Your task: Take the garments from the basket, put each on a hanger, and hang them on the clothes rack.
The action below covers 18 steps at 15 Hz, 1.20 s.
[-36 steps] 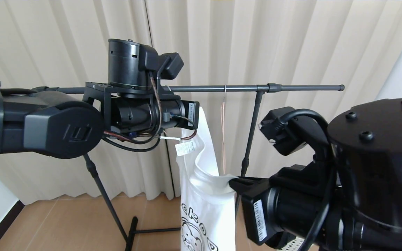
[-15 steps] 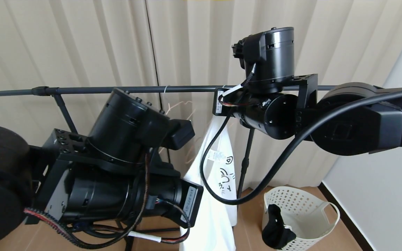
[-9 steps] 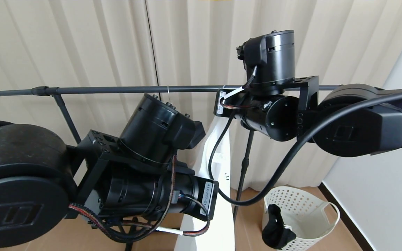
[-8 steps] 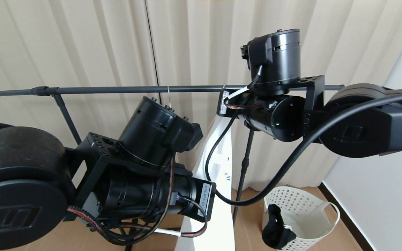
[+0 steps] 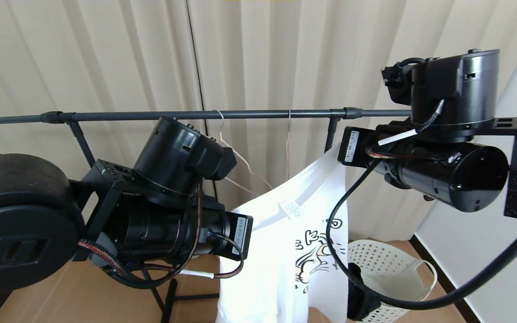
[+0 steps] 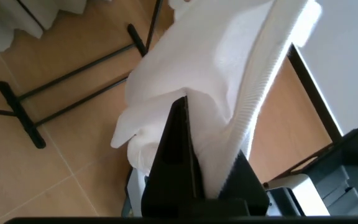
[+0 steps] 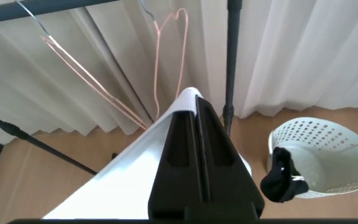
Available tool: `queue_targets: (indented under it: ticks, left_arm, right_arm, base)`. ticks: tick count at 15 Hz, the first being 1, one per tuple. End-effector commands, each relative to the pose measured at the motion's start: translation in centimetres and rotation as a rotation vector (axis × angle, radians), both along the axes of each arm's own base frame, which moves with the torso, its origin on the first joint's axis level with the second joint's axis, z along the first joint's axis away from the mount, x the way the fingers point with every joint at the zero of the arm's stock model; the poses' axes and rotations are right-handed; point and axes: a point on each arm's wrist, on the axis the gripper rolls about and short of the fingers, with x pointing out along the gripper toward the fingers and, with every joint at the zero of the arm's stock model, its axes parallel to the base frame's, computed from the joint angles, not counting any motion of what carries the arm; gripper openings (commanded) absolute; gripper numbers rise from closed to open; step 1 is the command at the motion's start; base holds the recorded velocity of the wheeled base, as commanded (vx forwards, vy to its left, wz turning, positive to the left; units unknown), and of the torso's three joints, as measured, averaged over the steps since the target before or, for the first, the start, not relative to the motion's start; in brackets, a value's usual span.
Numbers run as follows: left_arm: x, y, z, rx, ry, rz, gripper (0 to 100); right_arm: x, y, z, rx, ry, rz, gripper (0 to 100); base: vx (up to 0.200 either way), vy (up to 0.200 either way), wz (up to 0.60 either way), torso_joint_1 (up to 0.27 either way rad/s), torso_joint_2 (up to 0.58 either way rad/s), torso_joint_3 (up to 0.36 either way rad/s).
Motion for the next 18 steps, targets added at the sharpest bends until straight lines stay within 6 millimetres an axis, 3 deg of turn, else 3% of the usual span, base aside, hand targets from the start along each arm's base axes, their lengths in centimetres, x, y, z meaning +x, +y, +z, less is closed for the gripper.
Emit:
queue_targets:
  ticks: [1, 4, 15, 16, 18]
  left_arm:
    - [1.7, -1.1, -0.9, 0.022, 0.007, 0.028, 0]
    - [2.9, -2.2, -1.5, 0.023, -0.01, 0.035, 0]
    - [2.7, -2.0, -1.3, 0.026, -0.017, 0.037, 0]
    - [2.7, -2.1, -1.3, 0.025, -0.018, 0.035, 100]
    - [2.6, -2.0, -1.3, 0.027, -0.016, 0.035, 100]
  right_arm:
    - [-1.0, -1.0, 0.9, -0.007, -0.021, 0.005, 0]
    - [-1.2, -1.1, 1.0, -0.01, -0.025, 0.006, 0]
    - [-1.2, -1.1, 0.7, -0.014, -0.027, 0.006, 0]
    - [-1.2, -1.1, 1.0, 0.002, -0.046, 0.007, 0]
    - [-1.2, -1.1, 1.3, 0.031, -0.086, 0.006, 0]
  base:
    - [0.0, 0.0, 0.0, 0.0, 0.0, 0.0]
    - [0.0, 0.0, 0.0, 0.0, 0.0, 0.0]
    - [0.0, 0.0, 0.0, 0.0, 0.0, 0.0]
    - [0.0, 0.0, 0.0, 0.0, 0.0, 0.0]
    - [0.0, 0.0, 0.0, 0.0, 0.0, 0.0]
